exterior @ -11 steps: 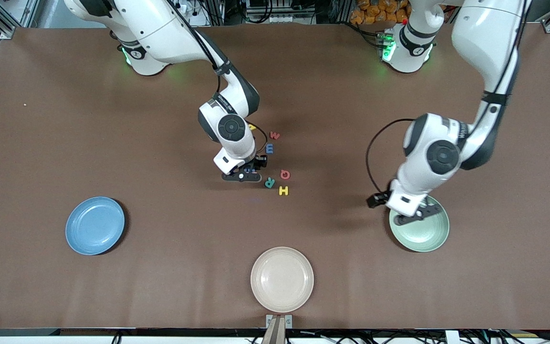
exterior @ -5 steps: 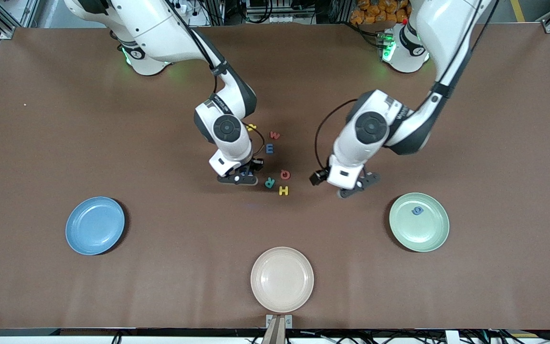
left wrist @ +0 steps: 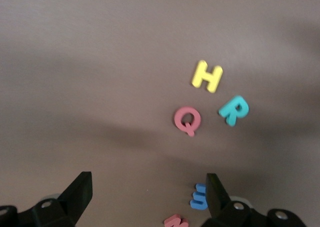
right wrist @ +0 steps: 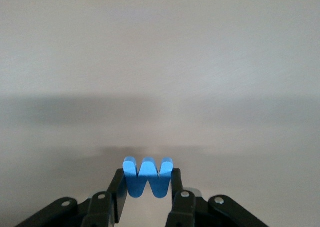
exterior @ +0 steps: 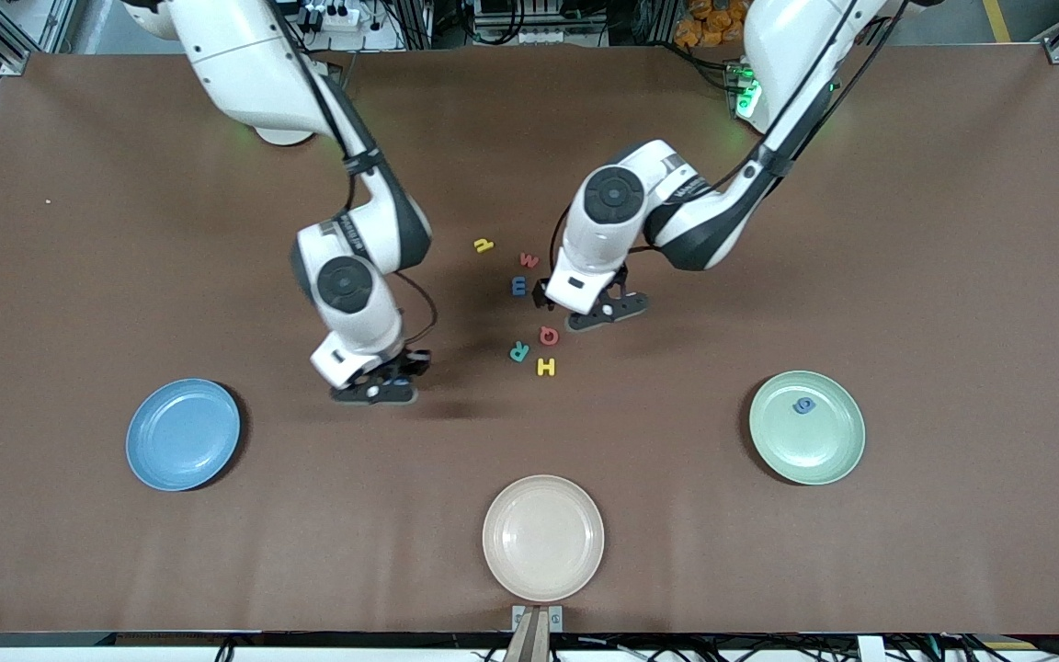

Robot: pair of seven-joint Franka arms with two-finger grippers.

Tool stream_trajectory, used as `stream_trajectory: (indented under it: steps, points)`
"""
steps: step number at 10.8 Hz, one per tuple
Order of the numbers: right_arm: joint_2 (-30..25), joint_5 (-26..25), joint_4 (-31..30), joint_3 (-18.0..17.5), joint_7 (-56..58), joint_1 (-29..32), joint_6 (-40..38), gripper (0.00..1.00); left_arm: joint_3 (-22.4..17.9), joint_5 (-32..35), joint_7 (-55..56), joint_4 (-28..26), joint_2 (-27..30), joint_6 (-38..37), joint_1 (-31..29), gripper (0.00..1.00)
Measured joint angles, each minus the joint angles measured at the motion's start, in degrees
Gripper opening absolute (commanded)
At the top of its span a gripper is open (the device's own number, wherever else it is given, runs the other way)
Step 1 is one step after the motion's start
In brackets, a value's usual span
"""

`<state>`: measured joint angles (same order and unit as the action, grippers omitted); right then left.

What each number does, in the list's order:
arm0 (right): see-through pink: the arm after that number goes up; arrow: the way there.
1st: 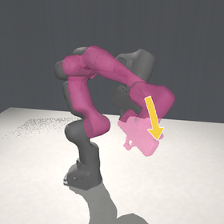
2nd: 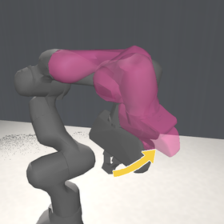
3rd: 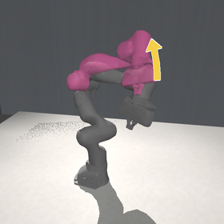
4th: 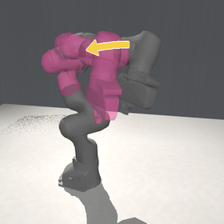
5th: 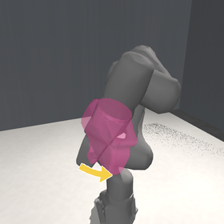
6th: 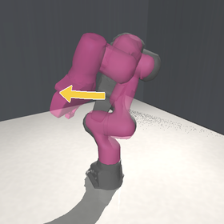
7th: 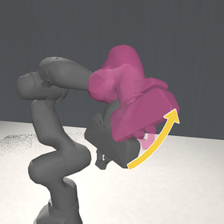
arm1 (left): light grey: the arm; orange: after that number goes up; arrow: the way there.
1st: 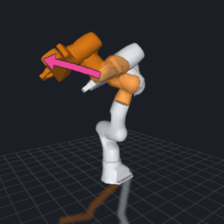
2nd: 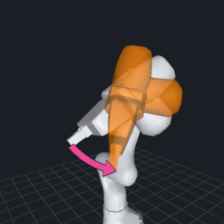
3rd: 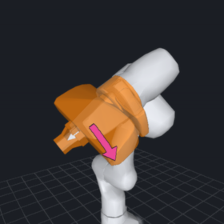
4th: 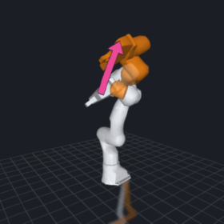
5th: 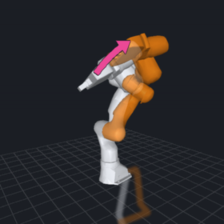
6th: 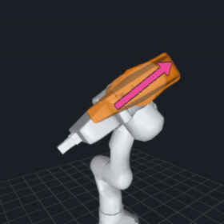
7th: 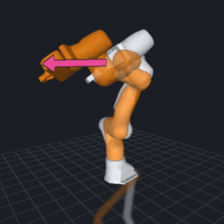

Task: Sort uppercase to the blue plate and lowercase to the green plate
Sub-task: 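Place the W on the blue plate while the left gripper grasps the 3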

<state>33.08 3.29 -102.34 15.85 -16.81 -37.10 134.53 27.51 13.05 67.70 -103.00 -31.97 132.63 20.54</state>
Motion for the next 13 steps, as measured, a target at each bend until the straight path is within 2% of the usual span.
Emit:
stream_trajectory:
  steps: [1, 3, 5, 6, 9, 10, 11, 13]
  points:
    - [-0.36, 0.01, 1.19, 1.83, 6.46, 1.54, -2.36, 0.0, 0.03, 0.86, -0.13, 1.19, -1.26, 0.1, 1.52, 0.92]
    - [-0.92, 0.0, 3.77, 3.05, 19.42, 6.88, -4.68, 0.0, -1.37, 1.18, -0.57, 4.75, -4.05, 0.11, 6.27, 0.79]
    - [-0.86, 0.01, 6.09, 3.24, 32.78, 13.19, -4.85, 0.0, -6.51, 1.14, -2.32, 7.65, -6.43, 0.11, 12.9, 0.66]
    - [-0.74, 0.02, 7.21, 3.22, 38.55, 16.23, -4.86, 0.0, -8.33, 1.1, -3.25, 8.61, -7.58, 0.11, 15.26, 0.63]
    - [1.22, 0.02, 10.82, 3.16, 48.89, 22.68, -4.78, 0.0, -11.52, 0.43, -6.04, 10.85, -10.58, 0.11, 18.56, 0.62]
    - [2.3, 0.04, 12.19, 3.12, 50.42, 24.19, -4.71, 0.71, -12.48, 0.01, -6.58, 11.49, -11.16, 0.11, 19.43, 0.62]
    - [3.25, 0.09, 13.48, 3.09, 50.97, 25.08, -4.67, 1.0, -13.19, -0.72, -7.18, 11.89, -11.53, 0.11, 20.14, 0.62]
    - [3.88, 0.29, 14.42, 2.68, 51.02, 25.19, -4.28, 1.0, -13.47, -1.49, -7.59, 12.47, -11.76, 0.11, 21.01, 0.61]
